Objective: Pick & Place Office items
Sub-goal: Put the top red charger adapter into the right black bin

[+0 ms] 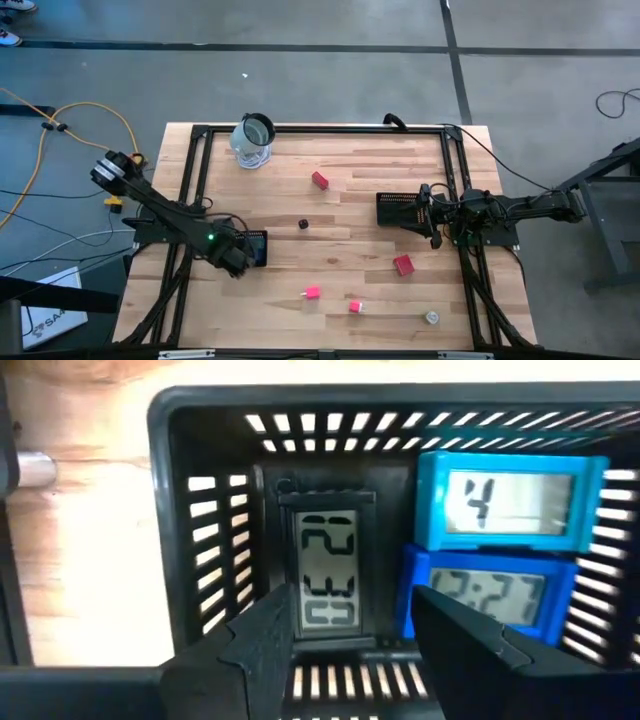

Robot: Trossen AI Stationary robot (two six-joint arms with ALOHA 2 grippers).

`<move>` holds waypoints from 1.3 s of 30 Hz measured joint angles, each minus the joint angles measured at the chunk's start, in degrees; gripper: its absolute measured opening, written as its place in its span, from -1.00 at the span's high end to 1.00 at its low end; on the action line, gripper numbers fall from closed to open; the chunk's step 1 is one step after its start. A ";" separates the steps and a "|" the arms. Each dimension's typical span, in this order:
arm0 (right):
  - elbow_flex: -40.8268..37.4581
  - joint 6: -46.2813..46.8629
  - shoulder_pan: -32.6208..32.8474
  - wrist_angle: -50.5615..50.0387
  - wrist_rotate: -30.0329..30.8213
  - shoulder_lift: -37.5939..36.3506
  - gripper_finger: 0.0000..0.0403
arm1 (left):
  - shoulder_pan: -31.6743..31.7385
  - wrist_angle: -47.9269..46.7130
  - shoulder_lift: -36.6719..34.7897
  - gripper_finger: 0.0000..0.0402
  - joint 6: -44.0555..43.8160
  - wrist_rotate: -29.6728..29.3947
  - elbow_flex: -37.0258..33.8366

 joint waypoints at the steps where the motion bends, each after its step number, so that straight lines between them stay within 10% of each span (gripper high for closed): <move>1: 0.01 0.01 0.02 0.00 0.00 -0.02 -0.11 | 0.00 -0.29 -0.64 0.04 0.50 -0.37 0.00; 39: -0.01 0.00 0.01 0.00 -0.02 -0.01 -0.11 | 1.65 7.41 -14.43 0.03 62.62 -32.99 0.00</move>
